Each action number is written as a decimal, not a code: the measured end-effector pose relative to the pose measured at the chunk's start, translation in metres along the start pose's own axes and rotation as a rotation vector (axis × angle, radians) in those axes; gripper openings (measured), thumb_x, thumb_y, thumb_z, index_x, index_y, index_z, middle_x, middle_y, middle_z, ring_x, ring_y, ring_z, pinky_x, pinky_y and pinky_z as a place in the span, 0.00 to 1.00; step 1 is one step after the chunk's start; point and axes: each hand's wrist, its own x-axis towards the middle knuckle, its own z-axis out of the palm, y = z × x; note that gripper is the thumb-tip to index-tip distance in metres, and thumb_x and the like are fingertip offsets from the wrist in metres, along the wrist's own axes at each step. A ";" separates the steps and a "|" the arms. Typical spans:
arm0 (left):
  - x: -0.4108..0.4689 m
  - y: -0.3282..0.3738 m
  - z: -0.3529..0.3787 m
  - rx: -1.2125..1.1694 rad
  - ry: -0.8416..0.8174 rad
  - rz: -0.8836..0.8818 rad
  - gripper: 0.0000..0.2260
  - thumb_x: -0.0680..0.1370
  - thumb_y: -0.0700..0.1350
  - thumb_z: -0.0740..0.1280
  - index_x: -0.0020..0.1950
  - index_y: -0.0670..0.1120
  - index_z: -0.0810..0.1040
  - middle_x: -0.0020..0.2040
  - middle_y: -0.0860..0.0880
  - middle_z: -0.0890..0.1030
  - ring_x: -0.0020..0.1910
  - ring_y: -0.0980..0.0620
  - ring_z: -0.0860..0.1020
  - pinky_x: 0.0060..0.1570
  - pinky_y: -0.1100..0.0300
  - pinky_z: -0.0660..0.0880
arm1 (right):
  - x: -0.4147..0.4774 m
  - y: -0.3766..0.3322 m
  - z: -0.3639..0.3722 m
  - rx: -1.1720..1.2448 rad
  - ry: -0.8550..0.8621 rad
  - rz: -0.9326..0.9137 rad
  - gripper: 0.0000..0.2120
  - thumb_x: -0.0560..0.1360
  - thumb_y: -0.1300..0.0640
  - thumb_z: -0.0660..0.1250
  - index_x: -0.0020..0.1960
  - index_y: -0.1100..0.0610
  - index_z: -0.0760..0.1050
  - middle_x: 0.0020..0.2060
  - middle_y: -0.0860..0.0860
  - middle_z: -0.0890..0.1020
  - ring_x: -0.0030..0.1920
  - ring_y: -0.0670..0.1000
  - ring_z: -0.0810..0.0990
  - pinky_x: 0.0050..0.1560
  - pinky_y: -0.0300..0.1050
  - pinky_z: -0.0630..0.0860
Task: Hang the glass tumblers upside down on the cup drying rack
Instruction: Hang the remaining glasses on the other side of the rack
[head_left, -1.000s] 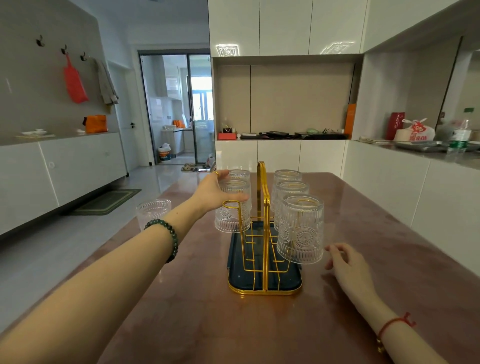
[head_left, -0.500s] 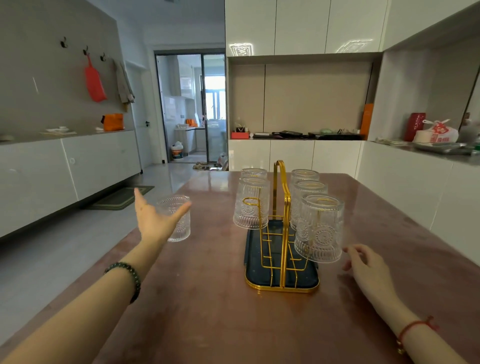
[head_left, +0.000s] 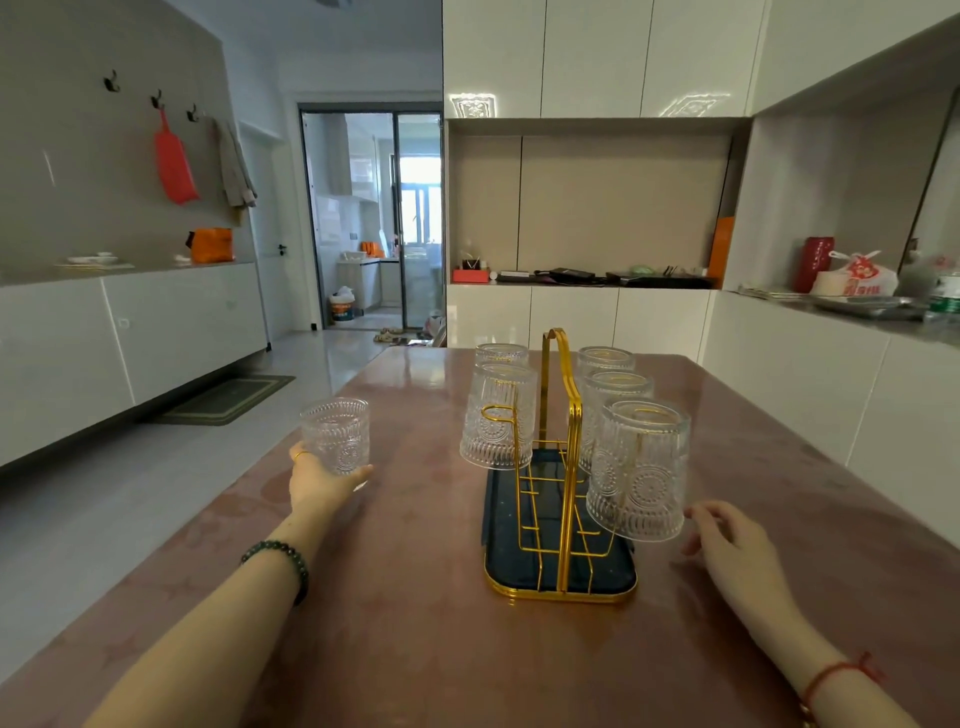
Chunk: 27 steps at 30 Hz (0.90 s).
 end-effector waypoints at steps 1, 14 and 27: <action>-0.001 0.000 -0.001 0.003 0.004 0.003 0.41 0.68 0.41 0.75 0.71 0.37 0.54 0.66 0.35 0.72 0.65 0.36 0.71 0.63 0.46 0.68 | 0.000 0.000 0.000 0.001 -0.001 0.000 0.10 0.78 0.60 0.58 0.47 0.62 0.76 0.30 0.56 0.78 0.27 0.49 0.76 0.30 0.41 0.68; -0.041 0.034 -0.052 -0.302 -0.069 0.349 0.31 0.69 0.43 0.74 0.70 0.47 0.67 0.62 0.48 0.76 0.59 0.50 0.76 0.62 0.53 0.71 | 0.000 0.006 0.000 -0.026 0.012 -0.020 0.11 0.78 0.59 0.57 0.46 0.59 0.78 0.29 0.53 0.78 0.29 0.49 0.78 0.32 0.42 0.69; -0.095 0.129 -0.074 -0.297 -0.241 0.608 0.27 0.65 0.44 0.76 0.63 0.50 0.73 0.63 0.52 0.75 0.59 0.59 0.75 0.59 0.68 0.69 | -0.005 0.003 -0.003 -0.017 0.028 -0.012 0.12 0.78 0.59 0.56 0.47 0.60 0.78 0.30 0.53 0.77 0.30 0.49 0.76 0.30 0.41 0.68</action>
